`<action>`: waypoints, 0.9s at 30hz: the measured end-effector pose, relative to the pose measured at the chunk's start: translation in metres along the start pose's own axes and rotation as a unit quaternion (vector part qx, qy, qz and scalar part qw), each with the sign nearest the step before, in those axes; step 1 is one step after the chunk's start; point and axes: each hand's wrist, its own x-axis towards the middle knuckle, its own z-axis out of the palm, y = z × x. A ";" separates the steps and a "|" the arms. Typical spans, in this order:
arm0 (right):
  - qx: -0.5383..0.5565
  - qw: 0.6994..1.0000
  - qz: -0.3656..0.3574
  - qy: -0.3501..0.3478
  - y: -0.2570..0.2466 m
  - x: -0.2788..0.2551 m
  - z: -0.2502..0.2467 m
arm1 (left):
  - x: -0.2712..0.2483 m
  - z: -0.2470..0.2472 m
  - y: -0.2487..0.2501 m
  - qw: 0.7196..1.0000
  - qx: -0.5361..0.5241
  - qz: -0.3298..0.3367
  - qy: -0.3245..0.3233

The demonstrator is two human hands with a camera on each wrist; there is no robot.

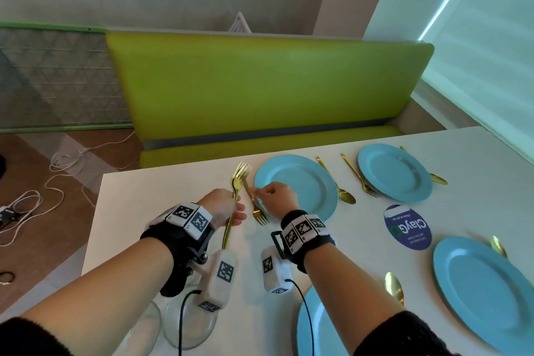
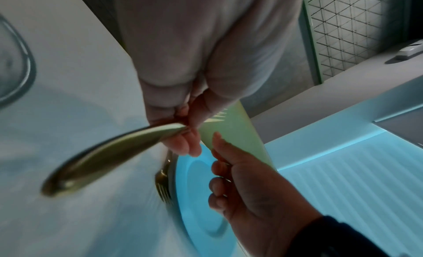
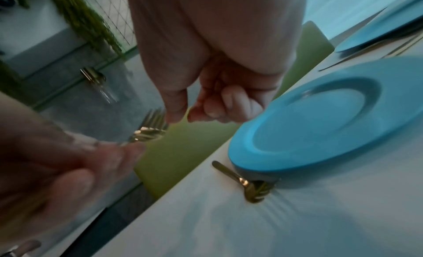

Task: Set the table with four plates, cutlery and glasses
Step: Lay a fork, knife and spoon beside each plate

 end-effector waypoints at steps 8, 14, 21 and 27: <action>0.052 0.995 0.028 -0.078 0.022 -0.103 -0.035 | -0.070 0.042 -0.019 0.995 0.008 0.056 -0.078; 0.112 0.990 0.078 0.019 0.058 -0.178 -0.047 | -0.125 0.073 -0.052 0.981 0.033 0.064 -0.180; 0.187 0.971 0.136 0.053 0.094 -0.232 -0.062 | -0.163 0.111 -0.080 0.964 0.058 0.073 -0.248; 0.207 0.967 0.125 0.081 0.121 -0.235 -0.088 | -0.163 0.131 -0.079 0.970 0.072 0.079 -0.220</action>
